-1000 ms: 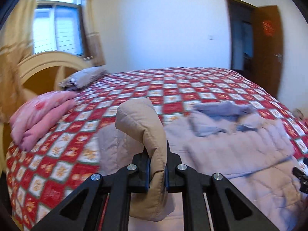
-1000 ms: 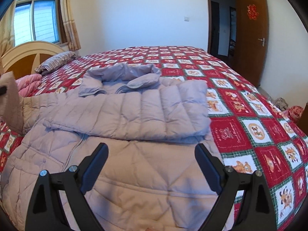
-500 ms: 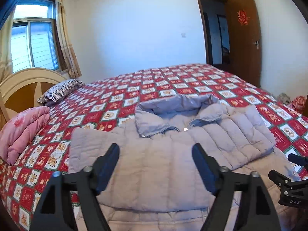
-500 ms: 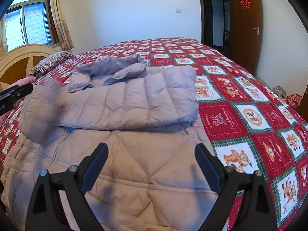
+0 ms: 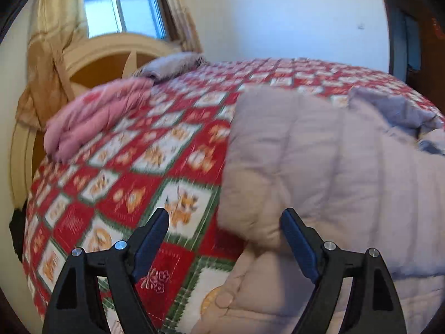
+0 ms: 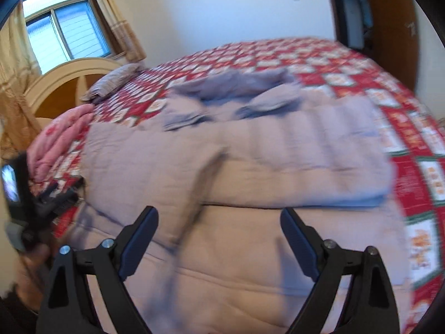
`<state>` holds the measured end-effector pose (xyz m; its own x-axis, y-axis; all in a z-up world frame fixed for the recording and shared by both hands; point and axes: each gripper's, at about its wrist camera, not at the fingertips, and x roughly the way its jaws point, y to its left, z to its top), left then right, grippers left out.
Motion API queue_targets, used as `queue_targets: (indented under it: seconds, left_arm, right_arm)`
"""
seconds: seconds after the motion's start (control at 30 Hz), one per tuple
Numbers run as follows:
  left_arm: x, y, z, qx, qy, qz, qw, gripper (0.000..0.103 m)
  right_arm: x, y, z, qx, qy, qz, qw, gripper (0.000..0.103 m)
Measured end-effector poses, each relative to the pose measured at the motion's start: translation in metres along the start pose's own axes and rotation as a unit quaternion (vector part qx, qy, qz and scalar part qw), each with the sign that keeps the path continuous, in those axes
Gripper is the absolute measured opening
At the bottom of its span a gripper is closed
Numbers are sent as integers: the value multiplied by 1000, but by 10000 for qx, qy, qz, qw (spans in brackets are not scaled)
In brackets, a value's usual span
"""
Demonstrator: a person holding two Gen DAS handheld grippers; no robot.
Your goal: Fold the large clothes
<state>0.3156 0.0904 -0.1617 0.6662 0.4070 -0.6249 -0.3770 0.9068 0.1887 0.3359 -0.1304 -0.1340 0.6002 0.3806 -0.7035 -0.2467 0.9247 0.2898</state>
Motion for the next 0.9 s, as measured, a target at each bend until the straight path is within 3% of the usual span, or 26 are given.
queue_targets:
  seconds: [0.07, 0.17, 0.2, 0.23, 0.3, 0.5, 0.67, 0.77, 0.8, 0.83, 0.87, 0.9]
  left_arm:
    - [10, 4, -9, -32, 91, 43, 9999, 84]
    - [14, 8, -15, -125, 97, -18, 9999, 84]
    - [15, 8, -17, -133, 87, -37, 9999, 84]
    - [16, 7, -16, -131, 89, -52, 9999, 84]
    - [17, 9, -16, -165, 88, -106, 9998, 84]
    - [16, 14, -17, -317, 85, -202, 9993, 84]
    - [13, 18, -18, -504, 12, -227, 9985, 84]
    - [7, 20, -18, -563, -107, -227, 9981, 84]
    - [5, 24, -18, -637, -166, -206, 9976, 84]
    - [2, 27, -18, -726, -205, -181, 9970, 84]
    - [0, 33, -19, -880, -251, -171, 9957, 84]
    - [-1, 38, -20, -1012, -287, -196, 9943, 84]
  right_arm:
    - [21, 11, 1, -3, 250, 60, 9997, 83]
    - [44, 21, -1, -6, 531, 58, 9986, 67]
    - [47, 24, -2, -47, 549, 22, 9985, 52]
    - [49, 26, -3, -88, 565, 42, 9984, 31]
    - [46, 30, -5, -169, 562, 103, 9982, 13]
    - [17, 24, 0, -395, 177, -121, 9990, 6]
    - [2, -7, 6, -156, 64, -437, 9989, 6]
    - [3, -16, 7, 162, 91, -246, 9995, 14]
    - [5, -15, 7, 218, 83, -206, 9995, 34]
    - [8, -12, 7, 258, 97, -118, 9996, 70]
    - [10, -9, 7, 284, 87, -15, 9996, 81]
    - [10, -5, 6, 294, 38, 61, 9995, 84]
